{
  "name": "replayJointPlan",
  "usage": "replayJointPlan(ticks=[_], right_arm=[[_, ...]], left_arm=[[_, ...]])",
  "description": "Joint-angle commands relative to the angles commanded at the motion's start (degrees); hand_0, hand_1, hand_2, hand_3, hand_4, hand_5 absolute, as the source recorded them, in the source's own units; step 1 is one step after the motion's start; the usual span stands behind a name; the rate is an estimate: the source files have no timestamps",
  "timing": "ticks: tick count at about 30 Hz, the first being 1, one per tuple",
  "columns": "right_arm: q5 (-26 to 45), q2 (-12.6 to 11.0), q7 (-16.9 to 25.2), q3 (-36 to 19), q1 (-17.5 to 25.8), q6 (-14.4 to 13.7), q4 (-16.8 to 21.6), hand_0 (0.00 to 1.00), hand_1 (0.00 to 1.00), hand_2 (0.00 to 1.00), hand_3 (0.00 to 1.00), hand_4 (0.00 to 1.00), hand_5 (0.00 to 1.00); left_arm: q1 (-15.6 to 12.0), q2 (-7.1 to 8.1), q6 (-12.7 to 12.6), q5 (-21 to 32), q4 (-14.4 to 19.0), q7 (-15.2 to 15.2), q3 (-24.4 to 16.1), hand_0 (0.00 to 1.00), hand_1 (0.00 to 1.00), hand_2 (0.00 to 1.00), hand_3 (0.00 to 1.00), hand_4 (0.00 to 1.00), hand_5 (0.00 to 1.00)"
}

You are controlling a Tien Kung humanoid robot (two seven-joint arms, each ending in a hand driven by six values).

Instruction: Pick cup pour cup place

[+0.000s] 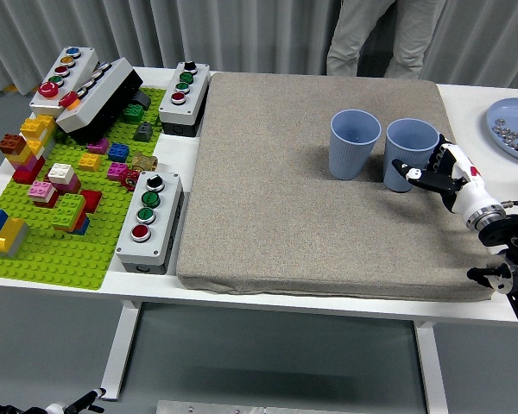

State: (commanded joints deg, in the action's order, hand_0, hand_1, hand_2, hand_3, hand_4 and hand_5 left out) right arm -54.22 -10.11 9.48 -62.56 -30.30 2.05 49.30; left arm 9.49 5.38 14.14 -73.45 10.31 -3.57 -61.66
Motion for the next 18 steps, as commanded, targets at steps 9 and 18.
replayJointPlan(ticks=[9, 18], right_arm=[[-1.59, -0.25, -0.88, -1.22, 0.47, 0.83, 0.51, 0.975, 0.939, 0.998, 0.974, 0.793, 0.057], [-3.17, -1.01, -2.66, -2.11, 1.71, 1.84, 2.31, 0.985, 0.947, 0.998, 0.998, 0.8, 0.066]], left_arm=[[-0.04, -0.01, -0.02, -0.01, 0.0, 0.0, -0.07, 0.834, 0.841, 0.87, 0.798, 0.642, 0.998], [-0.08, -0.02, -0.01, -0.28, 0.0, 0.0, -0.33, 0.836, 0.841, 0.869, 0.798, 0.642, 0.998]])
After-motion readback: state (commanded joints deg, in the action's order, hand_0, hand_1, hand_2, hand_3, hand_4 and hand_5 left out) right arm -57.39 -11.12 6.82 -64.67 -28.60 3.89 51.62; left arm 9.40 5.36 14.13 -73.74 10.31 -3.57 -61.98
